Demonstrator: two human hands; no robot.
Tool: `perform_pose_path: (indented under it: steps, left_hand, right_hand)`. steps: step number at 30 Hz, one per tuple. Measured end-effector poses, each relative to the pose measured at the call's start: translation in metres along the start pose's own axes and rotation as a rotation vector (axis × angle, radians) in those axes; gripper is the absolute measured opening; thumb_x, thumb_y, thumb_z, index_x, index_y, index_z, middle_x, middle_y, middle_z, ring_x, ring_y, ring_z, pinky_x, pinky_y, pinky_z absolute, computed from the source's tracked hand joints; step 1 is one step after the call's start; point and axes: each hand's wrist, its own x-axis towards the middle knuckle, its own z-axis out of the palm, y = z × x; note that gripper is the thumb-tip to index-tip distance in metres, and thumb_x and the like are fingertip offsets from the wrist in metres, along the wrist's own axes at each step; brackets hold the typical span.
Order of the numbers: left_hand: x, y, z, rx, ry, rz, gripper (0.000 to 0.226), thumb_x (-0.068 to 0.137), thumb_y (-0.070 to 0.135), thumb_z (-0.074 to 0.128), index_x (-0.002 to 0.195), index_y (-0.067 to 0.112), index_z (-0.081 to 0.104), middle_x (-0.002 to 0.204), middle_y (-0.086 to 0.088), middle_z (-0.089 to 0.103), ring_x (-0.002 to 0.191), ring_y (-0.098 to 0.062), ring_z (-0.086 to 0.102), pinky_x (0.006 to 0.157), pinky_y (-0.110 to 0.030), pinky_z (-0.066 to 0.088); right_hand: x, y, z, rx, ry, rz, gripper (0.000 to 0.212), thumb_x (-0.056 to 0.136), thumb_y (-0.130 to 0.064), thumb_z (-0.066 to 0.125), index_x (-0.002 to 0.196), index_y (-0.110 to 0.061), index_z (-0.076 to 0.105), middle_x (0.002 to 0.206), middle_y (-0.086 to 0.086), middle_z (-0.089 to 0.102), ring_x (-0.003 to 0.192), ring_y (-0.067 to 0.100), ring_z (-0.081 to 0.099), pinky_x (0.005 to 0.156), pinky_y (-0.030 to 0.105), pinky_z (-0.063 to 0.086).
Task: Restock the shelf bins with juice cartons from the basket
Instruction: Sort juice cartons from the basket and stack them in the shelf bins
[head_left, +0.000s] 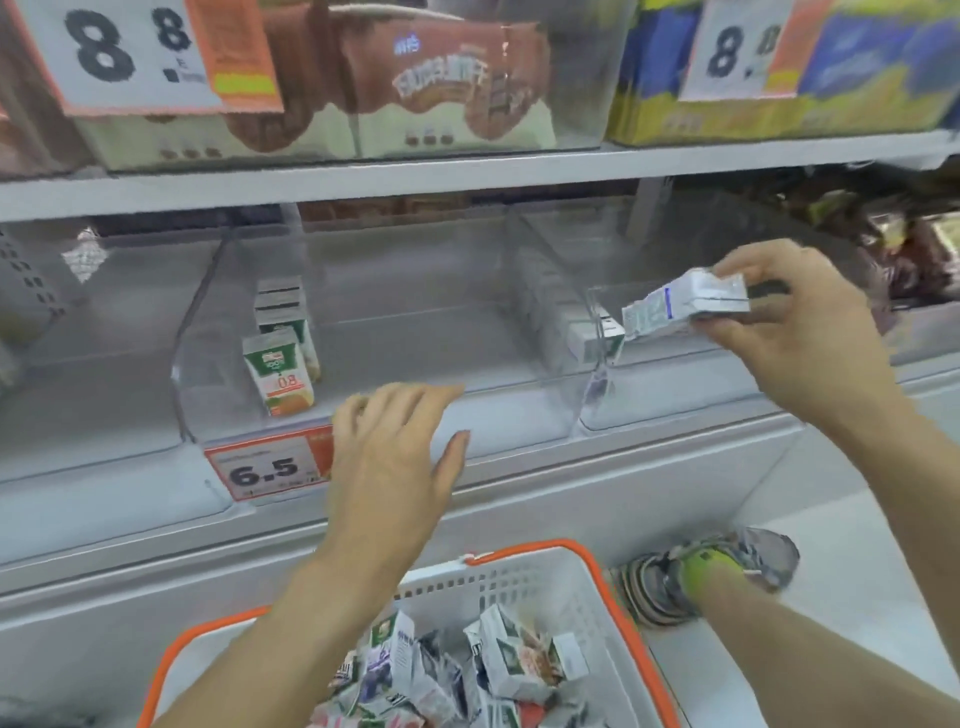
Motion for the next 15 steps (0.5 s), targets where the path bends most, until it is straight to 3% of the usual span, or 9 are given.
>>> perform_pose_path:
  steps: [2,4,8,13,15]
  left_hand:
    - [0.0,0.001,0.003,-0.004,0.015,-0.005,0.029,0.089,0.023,0.067,0.118,0.021,0.066,0.108,0.004,0.069,0.101,-0.021,0.062,0.095,-0.041,0.034]
    - [0.0,0.0,0.005,-0.015,0.031,-0.008,0.029,0.088,0.021,0.063,0.117,0.021,0.067,0.106,0.005,0.07,0.1,-0.018,0.062,0.094,-0.04,0.033]
    - [0.0,0.005,0.002,-0.023,0.014,-0.041,0.031,0.086,0.021,0.061,0.116,0.022,0.067,0.107,0.004,0.071,0.1,-0.02,0.064,0.095,-0.041,0.033]
    - [0.001,0.011,-0.006,-0.073,-0.028,-0.07,0.035,0.085,0.022,0.057,0.118,0.023,0.066,0.114,0.003,0.07,0.11,-0.019,0.06,0.1,-0.038,0.031]
    - [-0.003,0.009,-0.01,-0.079,-0.031,-0.058,0.037,0.085,0.021,0.056,0.122,0.021,0.065,0.123,0.003,0.067,0.126,-0.021,0.053,0.106,-0.042,0.031]
  right_hand:
    - [0.013,0.009,0.009,-0.168,-0.165,0.002,0.041,0.078,-0.012,0.083,0.104,-0.036,0.061,0.104,0.003,0.054,0.082,0.02,0.067,0.076,0.029,0.05]
    - [0.022,0.011,0.017,-0.188,-0.33,0.034,0.04,0.078,-0.016,0.084,0.103,-0.037,0.062,0.102,-0.001,0.055,0.079,0.014,0.067,0.077,0.031,0.049]
    - [0.024,0.014,0.028,-0.143,-0.503,0.049,0.028,0.089,-0.027,0.073,0.115,-0.034,0.067,0.116,-0.002,0.061,0.091,0.015,0.067,0.084,0.029,0.049]
    - [0.004,0.015,0.041,-0.172,-0.497,0.045,0.031,0.099,-0.039,0.055,0.126,-0.028,0.066,0.124,-0.001,0.062,0.11,0.019,0.062,0.097,0.03,0.042]
    - [-0.003,0.016,0.042,-0.238,-0.468,0.032,0.034,0.101,-0.039,0.051,0.132,-0.029,0.062,0.135,-0.004,0.061,0.118,0.02,0.06,0.113,0.039,0.027]
